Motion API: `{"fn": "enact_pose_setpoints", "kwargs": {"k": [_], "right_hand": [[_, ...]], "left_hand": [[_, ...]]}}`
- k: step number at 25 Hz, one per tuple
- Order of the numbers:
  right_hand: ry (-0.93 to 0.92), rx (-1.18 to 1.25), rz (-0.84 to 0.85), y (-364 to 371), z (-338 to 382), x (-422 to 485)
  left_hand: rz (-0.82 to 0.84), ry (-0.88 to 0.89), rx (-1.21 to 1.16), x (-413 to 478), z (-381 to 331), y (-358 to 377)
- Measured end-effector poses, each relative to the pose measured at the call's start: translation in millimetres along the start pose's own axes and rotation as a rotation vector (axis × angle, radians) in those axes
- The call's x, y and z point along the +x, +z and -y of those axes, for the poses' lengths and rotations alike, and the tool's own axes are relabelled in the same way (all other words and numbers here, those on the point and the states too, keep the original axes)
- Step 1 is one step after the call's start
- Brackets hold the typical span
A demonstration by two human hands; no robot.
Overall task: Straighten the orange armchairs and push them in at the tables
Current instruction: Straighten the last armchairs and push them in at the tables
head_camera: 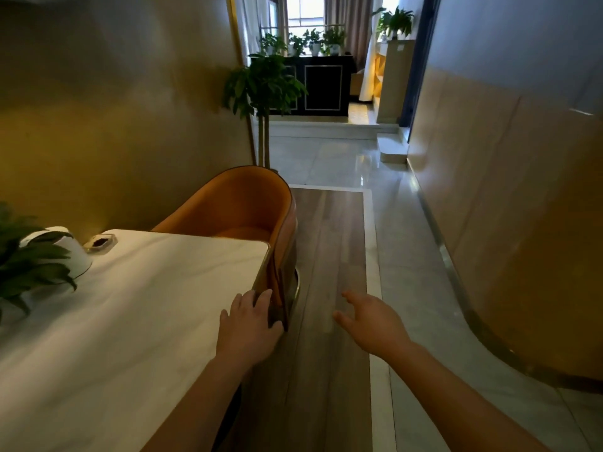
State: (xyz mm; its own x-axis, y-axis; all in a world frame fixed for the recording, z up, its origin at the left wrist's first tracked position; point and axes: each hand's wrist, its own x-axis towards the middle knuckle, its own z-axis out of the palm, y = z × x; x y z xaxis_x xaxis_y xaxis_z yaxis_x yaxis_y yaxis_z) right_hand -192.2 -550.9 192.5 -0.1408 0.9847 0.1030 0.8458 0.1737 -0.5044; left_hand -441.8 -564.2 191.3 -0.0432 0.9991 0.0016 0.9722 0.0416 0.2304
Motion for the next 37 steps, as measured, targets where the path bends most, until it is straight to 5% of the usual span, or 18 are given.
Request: {"fn": "enact_pose_setpoints", "kwargs": {"k": [9, 28, 37], "right_hand": [[-0.192, 0.021, 0.147, -41, -73, 209], [-0.372, -0.021, 0.239, -9, -112, 644], [-0.661, 0.024, 0.322, 5, -158, 854]], "left_hand": [[-0.033, -0.2, -0.011, 161, -65, 6], [-0.041, -0.352, -0.093, 543, -51, 4], [-0.093, -0.554, -0.089, 712, -92, 32]]}}
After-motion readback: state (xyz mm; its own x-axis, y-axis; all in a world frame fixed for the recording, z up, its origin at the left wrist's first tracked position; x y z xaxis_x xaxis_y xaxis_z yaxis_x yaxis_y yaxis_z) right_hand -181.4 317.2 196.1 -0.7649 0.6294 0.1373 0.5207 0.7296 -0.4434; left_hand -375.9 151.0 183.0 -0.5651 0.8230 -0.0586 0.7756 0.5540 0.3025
